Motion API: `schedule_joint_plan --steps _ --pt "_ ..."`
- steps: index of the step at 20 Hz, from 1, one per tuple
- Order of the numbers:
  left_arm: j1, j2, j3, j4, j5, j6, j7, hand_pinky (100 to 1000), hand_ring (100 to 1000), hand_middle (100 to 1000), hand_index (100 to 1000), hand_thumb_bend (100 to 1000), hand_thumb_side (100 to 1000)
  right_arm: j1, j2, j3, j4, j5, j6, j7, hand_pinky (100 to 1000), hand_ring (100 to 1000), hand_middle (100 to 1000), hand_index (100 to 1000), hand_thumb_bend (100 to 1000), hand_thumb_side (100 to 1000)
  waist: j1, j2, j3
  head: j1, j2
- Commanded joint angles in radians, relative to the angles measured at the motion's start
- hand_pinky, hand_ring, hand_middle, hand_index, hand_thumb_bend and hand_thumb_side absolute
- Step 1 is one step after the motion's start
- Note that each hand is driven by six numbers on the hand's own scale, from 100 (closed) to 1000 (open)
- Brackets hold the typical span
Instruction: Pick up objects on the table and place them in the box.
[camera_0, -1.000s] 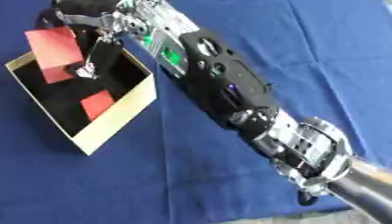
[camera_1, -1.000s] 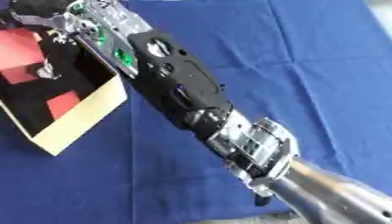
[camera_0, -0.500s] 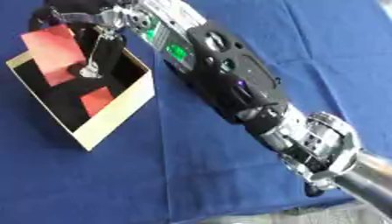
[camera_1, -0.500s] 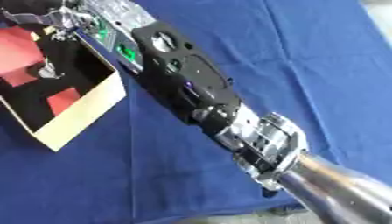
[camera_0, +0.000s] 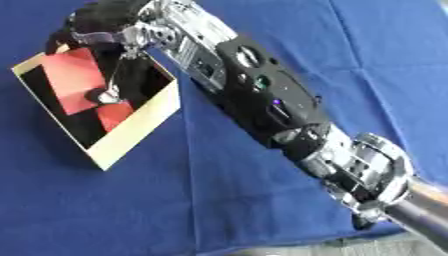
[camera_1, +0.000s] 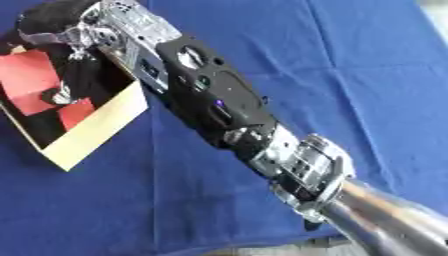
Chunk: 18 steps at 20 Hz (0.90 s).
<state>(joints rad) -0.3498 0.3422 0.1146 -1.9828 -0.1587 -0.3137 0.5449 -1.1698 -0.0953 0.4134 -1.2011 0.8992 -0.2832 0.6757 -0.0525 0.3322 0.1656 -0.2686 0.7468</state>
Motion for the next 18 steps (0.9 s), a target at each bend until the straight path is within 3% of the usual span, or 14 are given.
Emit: schedule_joint_plan --steps 1,4,7,18 --pt "-0.011 0.020 0.004 -0.017 0.005 0.000 -0.004 709 779 758 798 169 694 -0.018 -0.008 -0.010 -0.010 0.011 -0.023 0.009 800 843 699 1000 100 593 0.006 -0.018 0.002 0.001 -0.010" --pt "-0.012 0.019 0.003 -0.017 0.006 0.001 -0.005 709 779 758 798 169 694 -0.018 -0.010 -0.013 -0.013 0.020 -0.041 0.024 856 937 837 1000 100 720 0.007 -0.017 0.002 -0.001 -0.013" --pt "-0.013 0.018 0.002 -0.017 0.007 0.001 -0.006 709 779 758 798 168 695 -0.018 -0.012 -0.019 -0.018 0.028 -0.045 0.021 870 957 863 1000 100 812 0.008 -0.017 0.001 -0.002 -0.012" --pt "-0.013 0.015 0.002 -0.017 0.009 0.002 -0.005 709 781 759 799 172 694 -0.024 -0.026 -0.042 -0.065 0.008 -0.024 -0.010 873 956 858 1000 100 784 0.010 -0.016 0.001 -0.002 -0.012"
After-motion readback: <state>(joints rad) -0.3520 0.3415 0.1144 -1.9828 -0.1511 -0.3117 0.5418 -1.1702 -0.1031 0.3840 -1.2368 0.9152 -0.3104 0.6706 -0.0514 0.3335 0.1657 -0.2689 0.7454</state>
